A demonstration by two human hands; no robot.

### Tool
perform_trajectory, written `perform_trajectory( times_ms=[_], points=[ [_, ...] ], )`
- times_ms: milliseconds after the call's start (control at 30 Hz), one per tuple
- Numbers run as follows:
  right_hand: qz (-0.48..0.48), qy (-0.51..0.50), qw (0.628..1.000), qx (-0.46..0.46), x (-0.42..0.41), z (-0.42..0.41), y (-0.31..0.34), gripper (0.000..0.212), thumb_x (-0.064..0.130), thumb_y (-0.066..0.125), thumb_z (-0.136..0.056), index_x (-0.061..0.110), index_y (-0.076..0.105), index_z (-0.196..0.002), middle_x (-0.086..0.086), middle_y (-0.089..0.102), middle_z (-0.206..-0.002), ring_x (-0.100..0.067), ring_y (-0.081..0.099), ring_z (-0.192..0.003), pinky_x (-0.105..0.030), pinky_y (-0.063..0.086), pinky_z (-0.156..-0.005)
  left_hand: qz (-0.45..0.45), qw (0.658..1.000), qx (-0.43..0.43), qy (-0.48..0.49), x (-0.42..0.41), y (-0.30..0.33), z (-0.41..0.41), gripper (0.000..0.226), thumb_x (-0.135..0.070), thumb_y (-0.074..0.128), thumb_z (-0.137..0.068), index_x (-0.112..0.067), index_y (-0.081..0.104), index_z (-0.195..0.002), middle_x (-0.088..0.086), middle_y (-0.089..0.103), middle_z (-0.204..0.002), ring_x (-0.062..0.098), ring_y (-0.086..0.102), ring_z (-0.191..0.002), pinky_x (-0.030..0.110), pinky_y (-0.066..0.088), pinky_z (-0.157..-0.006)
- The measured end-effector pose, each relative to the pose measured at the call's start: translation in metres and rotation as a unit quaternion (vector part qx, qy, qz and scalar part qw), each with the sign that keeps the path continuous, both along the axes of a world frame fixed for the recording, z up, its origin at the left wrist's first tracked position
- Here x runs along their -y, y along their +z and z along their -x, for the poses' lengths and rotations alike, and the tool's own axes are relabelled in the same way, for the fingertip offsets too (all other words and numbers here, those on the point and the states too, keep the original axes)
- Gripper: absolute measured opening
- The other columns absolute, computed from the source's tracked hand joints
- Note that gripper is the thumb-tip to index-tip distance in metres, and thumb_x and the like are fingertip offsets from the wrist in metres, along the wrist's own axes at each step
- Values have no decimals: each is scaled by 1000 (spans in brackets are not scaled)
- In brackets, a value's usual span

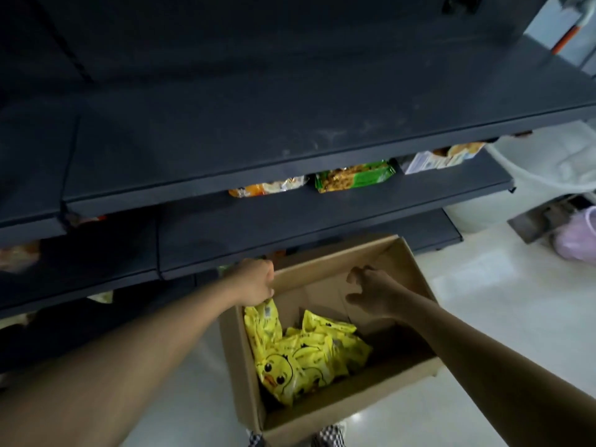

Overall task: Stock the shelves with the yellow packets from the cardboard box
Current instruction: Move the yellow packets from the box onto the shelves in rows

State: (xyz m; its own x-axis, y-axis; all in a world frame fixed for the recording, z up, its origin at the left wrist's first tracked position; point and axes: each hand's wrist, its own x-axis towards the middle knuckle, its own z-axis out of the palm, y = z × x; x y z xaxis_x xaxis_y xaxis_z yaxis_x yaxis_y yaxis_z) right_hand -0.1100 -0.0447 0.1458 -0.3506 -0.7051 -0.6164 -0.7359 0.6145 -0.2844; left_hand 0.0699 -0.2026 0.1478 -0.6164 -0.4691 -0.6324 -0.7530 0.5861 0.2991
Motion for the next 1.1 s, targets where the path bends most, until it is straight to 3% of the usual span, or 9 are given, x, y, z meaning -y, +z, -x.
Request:
perform_trajectory(
  times_ms=[267, 400, 600, 733, 900, 1100],
  points=[
    [-60, -48, 996, 46, -31, -15, -91, 36, 25, 60, -88, 3, 53, -116, -17, 59, -119, -32, 56, -109, -30, 42, -79, -72, 996, 42, -8, -30, -96, -23, 27, -26, 62, -85, -22, 56, -111, 3, 59, -120, 24, 56, -110, 35, 46, -94],
    [-84, -42, 993, 72, -42, -24, -141, 30, 22, 57, -89, 2, 58, -111, -16, 62, -118, -29, 57, -111, -27, 42, -85, -100, 990, 91, -31, -56, -145, -34, 32, -15, 56, -90, -16, 50, -122, 10, 52, -129, 29, 52, -115, 41, 47, -94],
    [-102, -16, 991, 91, -49, -21, -205, 25, 7, 46, -90, 0, 58, -111, -17, 61, -111, -32, 57, -105, -28, 41, -72, -87, 992, 77, -53, -96, -216, -26, 39, 7, 48, -86, -8, 53, -121, 9, 51, -128, 25, 50, -117, 38, 45, -96],
    [-99, -27, 988, 112, -49, -16, -244, 26, 8, 54, -85, -2, 61, -108, -17, 63, -112, -31, 60, -103, -37, 50, -83, -37, 986, 95, -129, -104, -255, -19, 50, 6, 51, -83, -13, 47, -129, 3, 46, -135, 22, 41, -128, 39, 38, -103],
    [-98, -22, 983, 152, -52, -17, -281, 34, 13, 61, -84, 16, 59, -117, -5, 61, -123, -23, 57, -114, -35, 49, -94, -12, 963, 161, -214, -109, -284, -16, 71, -2, 62, -80, -15, 30, -142, 5, 34, -143, 23, 37, -130, 41, 32, -106],
    [-90, 11, 984, 152, -53, -25, -298, 34, 4, 56, -86, 15, 59, -118, -3, 62, -122, -20, 57, -114, -26, 45, -90, -19, 947, 192, -255, -97, -292, -14, 60, -4, 58, -84, -19, 39, -139, 5, 36, -139, 24, 32, -129, 39, 34, -99]
  ],
)
